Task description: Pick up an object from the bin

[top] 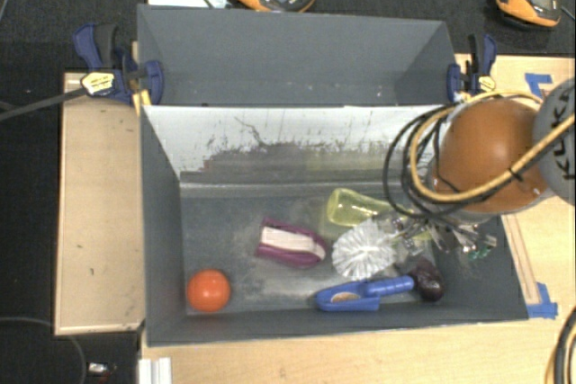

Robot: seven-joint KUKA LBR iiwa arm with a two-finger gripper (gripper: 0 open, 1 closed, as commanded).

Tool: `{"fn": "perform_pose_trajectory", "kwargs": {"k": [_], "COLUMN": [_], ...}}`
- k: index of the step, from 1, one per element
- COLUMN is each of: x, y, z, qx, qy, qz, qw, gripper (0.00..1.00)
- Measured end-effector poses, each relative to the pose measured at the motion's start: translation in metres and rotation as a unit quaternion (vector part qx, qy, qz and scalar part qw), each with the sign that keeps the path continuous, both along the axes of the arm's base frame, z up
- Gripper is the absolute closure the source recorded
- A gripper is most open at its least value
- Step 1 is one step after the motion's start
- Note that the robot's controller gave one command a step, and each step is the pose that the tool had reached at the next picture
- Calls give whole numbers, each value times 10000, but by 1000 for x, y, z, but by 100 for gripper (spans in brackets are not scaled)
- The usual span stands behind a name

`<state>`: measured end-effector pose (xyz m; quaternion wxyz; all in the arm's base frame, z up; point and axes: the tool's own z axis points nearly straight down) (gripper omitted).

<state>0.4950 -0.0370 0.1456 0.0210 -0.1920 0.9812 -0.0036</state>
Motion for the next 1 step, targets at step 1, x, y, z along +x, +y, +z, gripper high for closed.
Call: {"fn": "perform_pose_trajectory", "kwargs": {"k": [1], "x": [0], "y": [0], "z": [10], "qx": [2], "qy": [-8], "qz": [-11], "qw": [10000], "gripper": [100]}}
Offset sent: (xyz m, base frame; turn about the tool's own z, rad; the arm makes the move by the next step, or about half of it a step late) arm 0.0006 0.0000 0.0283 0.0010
